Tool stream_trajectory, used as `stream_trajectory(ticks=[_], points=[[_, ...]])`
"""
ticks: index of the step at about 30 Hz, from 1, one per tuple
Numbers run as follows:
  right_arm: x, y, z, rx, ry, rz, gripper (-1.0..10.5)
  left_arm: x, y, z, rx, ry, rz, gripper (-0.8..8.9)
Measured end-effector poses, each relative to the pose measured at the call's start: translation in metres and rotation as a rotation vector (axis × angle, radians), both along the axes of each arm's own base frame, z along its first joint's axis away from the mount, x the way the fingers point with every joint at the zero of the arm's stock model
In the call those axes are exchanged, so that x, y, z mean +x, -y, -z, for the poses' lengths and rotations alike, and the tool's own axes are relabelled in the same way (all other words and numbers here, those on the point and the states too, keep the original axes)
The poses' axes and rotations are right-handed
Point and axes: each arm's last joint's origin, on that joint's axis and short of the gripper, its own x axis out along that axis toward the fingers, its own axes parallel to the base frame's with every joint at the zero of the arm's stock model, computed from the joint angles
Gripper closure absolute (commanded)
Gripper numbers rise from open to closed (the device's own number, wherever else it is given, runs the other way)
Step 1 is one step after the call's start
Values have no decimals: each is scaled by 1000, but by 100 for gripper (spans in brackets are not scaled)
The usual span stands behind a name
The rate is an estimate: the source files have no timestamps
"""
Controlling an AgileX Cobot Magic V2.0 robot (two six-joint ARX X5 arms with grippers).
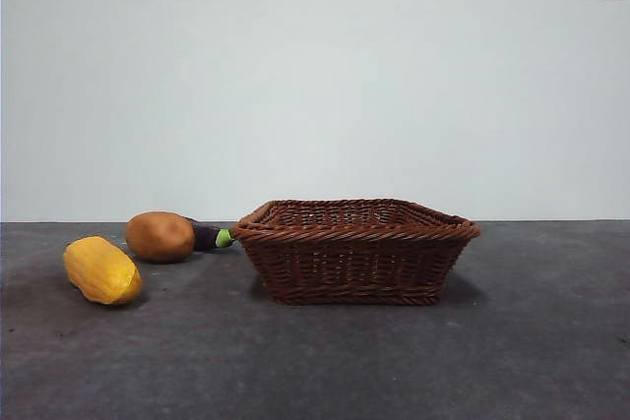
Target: Help me put the vegetables on the table into the basket
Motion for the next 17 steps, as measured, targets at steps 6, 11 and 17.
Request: stream_trajectory(ticks=[6, 11, 17], points=[[16, -3, 6, 34, -66, -66, 316, 0, 0, 2, 4, -18, 2, 215], [67, -6, 15, 61, -178, -107, 317, 0, 0, 2, 4, -18, 2, 215], [153, -32, 31, 52, -320, -189, 319, 0, 0, 2, 4, -18, 2, 215]])
